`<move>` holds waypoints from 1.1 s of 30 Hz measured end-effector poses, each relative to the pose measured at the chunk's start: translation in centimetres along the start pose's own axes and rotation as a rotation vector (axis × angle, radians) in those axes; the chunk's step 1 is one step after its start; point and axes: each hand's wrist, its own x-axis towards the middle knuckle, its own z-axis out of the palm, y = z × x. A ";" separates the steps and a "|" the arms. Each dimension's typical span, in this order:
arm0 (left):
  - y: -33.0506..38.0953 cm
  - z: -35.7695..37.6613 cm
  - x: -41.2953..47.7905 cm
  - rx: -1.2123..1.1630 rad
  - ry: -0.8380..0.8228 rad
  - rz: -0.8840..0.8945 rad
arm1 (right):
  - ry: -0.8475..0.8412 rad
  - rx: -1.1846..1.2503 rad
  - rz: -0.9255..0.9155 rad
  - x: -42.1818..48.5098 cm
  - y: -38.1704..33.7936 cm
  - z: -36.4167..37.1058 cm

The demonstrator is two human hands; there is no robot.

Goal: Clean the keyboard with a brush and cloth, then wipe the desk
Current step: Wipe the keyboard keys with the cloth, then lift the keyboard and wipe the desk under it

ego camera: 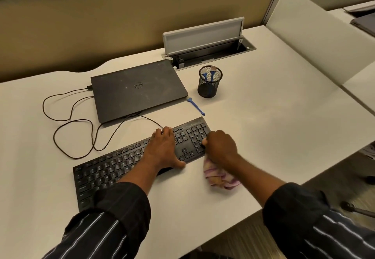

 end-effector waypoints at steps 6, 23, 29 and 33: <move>-1.2 0.2 -0.6 0.005 -0.056 0.020 | -0.133 0.189 -0.033 -0.8 -0.7 -2.0; -4.7 0.5 -3.1 0.049 -0.167 -0.101 | 0.036 -0.106 -0.093 3.9 12.1 0.7; -5.5 -1.6 -2.3 0.032 -0.182 -0.090 | 0.144 -0.107 -0.161 4.5 12.5 1.6; -5.8 -3.6 -1.5 0.006 -0.146 -0.119 | 0.154 -0.144 -0.191 4.1 10.9 2.3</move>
